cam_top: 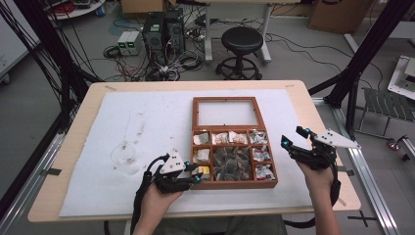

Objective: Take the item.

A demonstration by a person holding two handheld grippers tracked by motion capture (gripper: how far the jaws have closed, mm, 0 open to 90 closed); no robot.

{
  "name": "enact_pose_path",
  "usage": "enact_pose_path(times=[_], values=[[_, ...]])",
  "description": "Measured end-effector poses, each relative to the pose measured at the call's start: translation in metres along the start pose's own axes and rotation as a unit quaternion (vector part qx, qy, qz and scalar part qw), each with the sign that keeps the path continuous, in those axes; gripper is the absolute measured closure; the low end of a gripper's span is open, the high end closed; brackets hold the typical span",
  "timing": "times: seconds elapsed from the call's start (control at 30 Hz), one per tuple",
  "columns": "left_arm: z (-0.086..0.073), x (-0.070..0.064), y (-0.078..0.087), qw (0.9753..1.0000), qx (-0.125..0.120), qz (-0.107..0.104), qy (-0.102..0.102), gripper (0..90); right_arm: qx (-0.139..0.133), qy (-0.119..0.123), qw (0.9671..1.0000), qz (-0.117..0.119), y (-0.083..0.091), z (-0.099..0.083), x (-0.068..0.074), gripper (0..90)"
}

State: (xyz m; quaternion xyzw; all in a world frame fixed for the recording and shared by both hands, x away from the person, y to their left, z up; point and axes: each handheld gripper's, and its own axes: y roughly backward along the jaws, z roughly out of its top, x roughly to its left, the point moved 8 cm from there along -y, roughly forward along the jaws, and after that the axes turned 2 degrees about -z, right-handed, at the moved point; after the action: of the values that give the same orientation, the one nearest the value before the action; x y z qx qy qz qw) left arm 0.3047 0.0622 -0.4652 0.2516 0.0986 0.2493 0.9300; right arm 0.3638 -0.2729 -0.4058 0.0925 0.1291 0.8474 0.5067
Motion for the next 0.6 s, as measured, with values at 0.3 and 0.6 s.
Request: enact_pose_path(times=[0.3, 0.6], values=[[-0.004, -0.007, -0.012, 0.9994, 0.029, 0.006, -0.02, 73.9, 0.002, -0.009, 1.0, 0.0, 0.001, -0.002, -0.003, 31.2], [-0.001, -0.01, -0.007, 0.9999, -0.004, -0.009, -0.007, 88.2, -0.001, -0.002, 1.0, -0.002, -0.001, 0.002, 0.002, 31.2]])
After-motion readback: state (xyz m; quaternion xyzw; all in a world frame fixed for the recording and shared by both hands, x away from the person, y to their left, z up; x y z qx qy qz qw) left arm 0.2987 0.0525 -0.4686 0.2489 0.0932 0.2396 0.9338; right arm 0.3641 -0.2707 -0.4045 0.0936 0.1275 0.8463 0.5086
